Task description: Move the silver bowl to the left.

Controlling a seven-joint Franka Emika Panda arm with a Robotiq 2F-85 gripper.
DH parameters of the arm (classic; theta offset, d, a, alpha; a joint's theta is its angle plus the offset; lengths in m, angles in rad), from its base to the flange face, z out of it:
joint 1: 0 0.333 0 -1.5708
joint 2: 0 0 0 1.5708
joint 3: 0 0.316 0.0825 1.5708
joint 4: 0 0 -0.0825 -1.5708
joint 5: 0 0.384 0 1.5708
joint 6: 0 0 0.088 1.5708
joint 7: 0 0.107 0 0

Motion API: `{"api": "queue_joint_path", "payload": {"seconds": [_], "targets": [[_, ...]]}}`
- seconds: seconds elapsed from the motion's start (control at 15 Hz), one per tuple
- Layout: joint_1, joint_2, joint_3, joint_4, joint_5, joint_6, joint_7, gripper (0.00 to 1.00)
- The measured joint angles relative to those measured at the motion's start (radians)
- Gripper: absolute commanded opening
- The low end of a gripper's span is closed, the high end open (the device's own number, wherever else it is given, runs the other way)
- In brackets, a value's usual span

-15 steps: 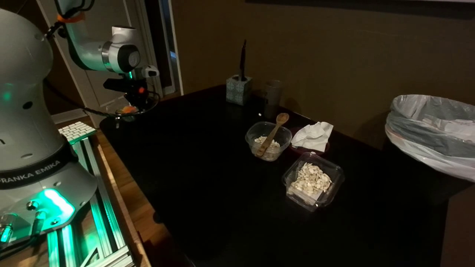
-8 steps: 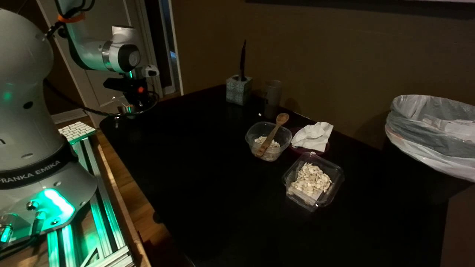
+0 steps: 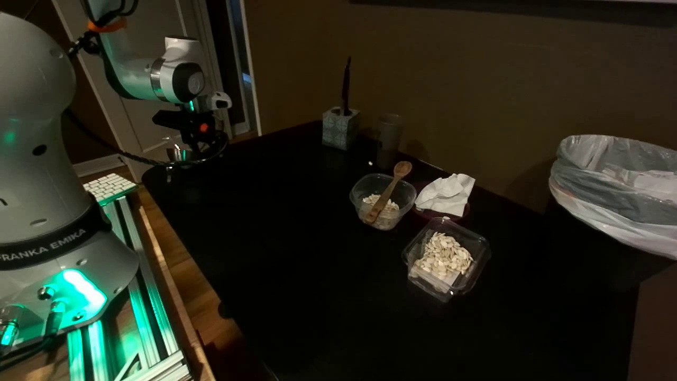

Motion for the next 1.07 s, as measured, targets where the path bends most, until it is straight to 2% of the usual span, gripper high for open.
{"api": "queue_joint_path", "payload": {"seconds": [0.2, 0.47, 0.53, 1.07], "targets": [[-0.003, 0.000, -0.007, 0.003, 0.000, -0.008, 0.000, 0.33], [-0.011, 0.002, -0.002, 0.008, 0.000, -0.015, 0.000, 0.04], [-0.014, 0.003, 0.002, 0.009, 0.000, -0.015, -0.001, 0.00], [-0.065, 0.007, 0.047, 0.022, 0.001, -0.040, -0.004, 0.01]]}}
